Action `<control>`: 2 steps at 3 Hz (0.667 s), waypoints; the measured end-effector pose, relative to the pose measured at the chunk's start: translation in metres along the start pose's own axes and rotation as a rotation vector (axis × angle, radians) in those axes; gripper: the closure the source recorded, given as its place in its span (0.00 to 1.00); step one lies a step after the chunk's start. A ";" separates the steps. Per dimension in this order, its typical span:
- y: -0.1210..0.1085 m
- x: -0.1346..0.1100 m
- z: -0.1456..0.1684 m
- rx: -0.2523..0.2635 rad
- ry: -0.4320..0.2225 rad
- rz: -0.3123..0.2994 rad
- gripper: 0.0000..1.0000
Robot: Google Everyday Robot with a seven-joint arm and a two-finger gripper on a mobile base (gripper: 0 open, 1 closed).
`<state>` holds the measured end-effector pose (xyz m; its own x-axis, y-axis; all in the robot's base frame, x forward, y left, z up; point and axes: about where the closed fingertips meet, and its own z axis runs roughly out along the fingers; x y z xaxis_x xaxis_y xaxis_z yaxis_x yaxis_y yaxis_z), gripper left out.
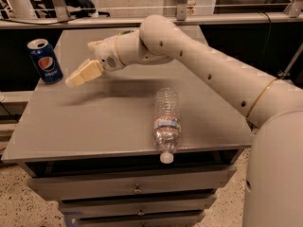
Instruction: Pick pepsi can
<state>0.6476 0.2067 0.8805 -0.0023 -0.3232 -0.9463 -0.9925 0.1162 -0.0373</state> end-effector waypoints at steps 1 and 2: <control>-0.011 -0.016 0.038 -0.022 -0.045 -0.030 0.00; -0.022 -0.026 0.072 -0.034 -0.077 -0.049 0.00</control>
Offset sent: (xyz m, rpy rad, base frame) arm 0.0520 0.1105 0.0023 0.1067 -0.0676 0.0641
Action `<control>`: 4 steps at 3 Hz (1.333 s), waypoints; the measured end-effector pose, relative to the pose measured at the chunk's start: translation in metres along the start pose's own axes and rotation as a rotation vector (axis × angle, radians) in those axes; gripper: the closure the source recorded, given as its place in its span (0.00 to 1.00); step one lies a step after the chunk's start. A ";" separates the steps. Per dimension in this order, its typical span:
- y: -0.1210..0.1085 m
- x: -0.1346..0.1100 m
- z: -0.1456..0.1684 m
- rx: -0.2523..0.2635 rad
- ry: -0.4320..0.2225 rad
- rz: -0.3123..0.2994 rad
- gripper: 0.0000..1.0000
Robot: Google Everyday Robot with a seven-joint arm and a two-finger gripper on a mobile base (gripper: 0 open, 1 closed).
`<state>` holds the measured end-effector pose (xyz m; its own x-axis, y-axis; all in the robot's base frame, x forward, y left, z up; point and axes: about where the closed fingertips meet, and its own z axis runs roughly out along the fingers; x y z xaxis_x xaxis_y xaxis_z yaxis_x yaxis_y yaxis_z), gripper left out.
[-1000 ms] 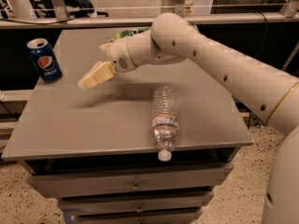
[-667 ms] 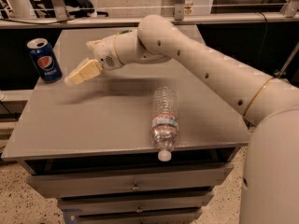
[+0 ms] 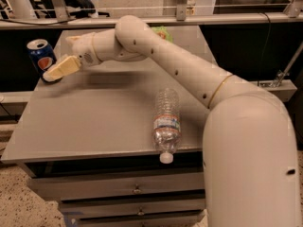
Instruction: Pick pepsi can
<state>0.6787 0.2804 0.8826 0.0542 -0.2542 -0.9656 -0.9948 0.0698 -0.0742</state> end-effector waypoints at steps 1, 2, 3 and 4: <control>-0.007 -0.002 0.025 -0.006 -0.015 0.008 0.03; -0.009 -0.004 0.038 -0.010 -0.012 0.016 0.20; -0.007 -0.002 0.039 -0.007 -0.005 0.032 0.42; 0.002 0.000 0.028 0.004 -0.014 0.057 0.67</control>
Offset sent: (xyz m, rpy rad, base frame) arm 0.0180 0.0445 -0.0053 0.0072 0.0247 -0.0035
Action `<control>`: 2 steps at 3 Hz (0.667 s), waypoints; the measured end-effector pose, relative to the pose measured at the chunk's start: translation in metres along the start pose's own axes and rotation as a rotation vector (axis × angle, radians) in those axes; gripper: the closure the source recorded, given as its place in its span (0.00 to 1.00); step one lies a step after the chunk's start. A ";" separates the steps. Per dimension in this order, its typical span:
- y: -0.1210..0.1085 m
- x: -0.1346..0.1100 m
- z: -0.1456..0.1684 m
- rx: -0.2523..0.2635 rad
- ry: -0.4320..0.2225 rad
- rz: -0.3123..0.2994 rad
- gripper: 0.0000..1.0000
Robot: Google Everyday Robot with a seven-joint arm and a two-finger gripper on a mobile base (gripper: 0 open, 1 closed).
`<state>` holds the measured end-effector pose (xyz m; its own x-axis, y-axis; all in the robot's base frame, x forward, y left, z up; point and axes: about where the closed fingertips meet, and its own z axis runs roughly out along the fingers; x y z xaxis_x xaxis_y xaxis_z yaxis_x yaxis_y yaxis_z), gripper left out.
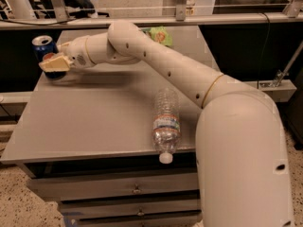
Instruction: Pick pepsi can
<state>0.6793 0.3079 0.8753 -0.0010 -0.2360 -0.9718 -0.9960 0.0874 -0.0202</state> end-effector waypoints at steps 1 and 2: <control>0.017 -0.007 -0.031 0.025 -0.024 0.009 0.90; 0.028 -0.027 -0.077 0.061 -0.072 -0.007 1.00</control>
Offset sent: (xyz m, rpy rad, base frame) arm -0.0484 -0.1245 0.0826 0.1314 -0.0675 -0.1094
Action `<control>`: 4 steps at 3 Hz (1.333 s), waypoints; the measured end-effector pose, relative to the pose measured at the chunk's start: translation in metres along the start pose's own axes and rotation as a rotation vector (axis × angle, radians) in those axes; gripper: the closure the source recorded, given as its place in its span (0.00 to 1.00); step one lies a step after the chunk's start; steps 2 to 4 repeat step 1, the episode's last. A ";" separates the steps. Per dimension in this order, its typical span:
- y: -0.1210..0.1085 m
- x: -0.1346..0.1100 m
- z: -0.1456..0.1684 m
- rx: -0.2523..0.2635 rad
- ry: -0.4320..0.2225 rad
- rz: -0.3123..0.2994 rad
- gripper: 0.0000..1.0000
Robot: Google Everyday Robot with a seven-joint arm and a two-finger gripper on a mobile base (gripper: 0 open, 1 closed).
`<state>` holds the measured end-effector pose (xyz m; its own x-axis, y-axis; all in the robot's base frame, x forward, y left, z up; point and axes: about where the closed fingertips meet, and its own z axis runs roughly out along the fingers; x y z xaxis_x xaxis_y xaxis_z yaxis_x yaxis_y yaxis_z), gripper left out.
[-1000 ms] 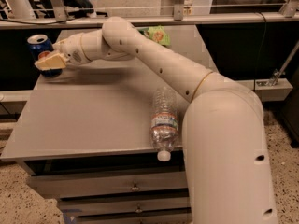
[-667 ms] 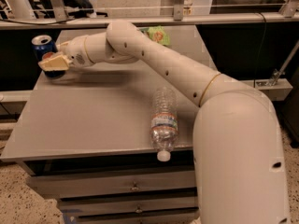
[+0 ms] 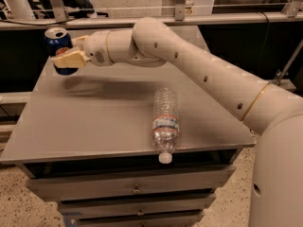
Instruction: Pick pepsi can
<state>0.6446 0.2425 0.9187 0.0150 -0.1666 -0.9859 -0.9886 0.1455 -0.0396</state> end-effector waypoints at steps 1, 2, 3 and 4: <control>-0.004 0.001 -0.010 0.015 -0.003 0.003 1.00; -0.004 0.001 -0.010 0.015 -0.003 0.003 1.00; -0.004 0.001 -0.010 0.015 -0.003 0.003 1.00; -0.004 0.001 -0.010 0.015 -0.003 0.003 1.00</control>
Offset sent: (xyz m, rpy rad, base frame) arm 0.0000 0.0000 0.0000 0.0000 0.0000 0.0000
